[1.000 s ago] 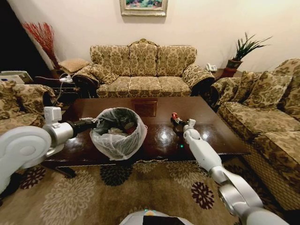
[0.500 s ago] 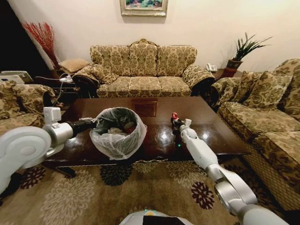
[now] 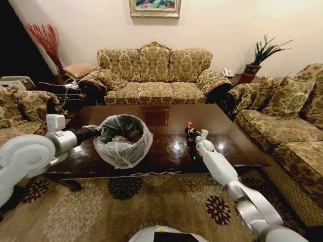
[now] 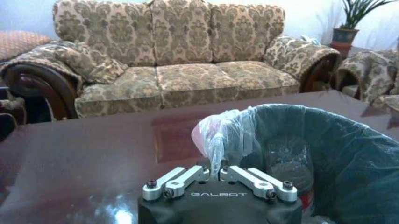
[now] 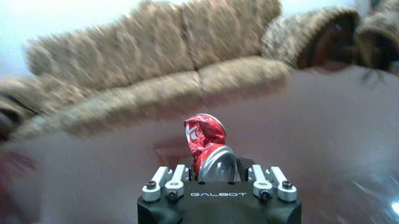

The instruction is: Move to the front of the table and place the trash on the table into the trash bin.

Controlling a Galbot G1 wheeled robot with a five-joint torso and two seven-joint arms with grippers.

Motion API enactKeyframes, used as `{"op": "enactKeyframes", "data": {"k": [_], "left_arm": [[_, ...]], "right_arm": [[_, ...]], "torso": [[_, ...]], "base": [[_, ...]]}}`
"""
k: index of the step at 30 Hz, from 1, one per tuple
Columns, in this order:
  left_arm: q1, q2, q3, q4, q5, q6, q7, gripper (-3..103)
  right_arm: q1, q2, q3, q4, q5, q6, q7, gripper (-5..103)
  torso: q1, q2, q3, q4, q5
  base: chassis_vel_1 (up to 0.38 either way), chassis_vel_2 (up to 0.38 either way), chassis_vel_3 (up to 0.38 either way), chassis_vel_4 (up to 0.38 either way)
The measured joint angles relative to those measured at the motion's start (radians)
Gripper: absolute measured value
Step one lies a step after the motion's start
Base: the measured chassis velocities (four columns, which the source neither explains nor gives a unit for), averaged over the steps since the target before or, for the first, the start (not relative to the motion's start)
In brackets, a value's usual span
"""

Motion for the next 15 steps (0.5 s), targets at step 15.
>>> {"op": "enactKeyframes", "data": {"k": [15], "left_arm": [[0.007, -0.07, 0.05, 0.023, 0.118, -0.058, 0.005, 3]], "right_arm": [[-0.11, -0.197, -0.094, 0.925, 0.342, -0.036, -0.052, 39]], "torso": [[0.0, 0.0, 0.0, 0.0002, -0.0003]], "base": [[0.0, 0.0, 0.0, 0.0]]}}
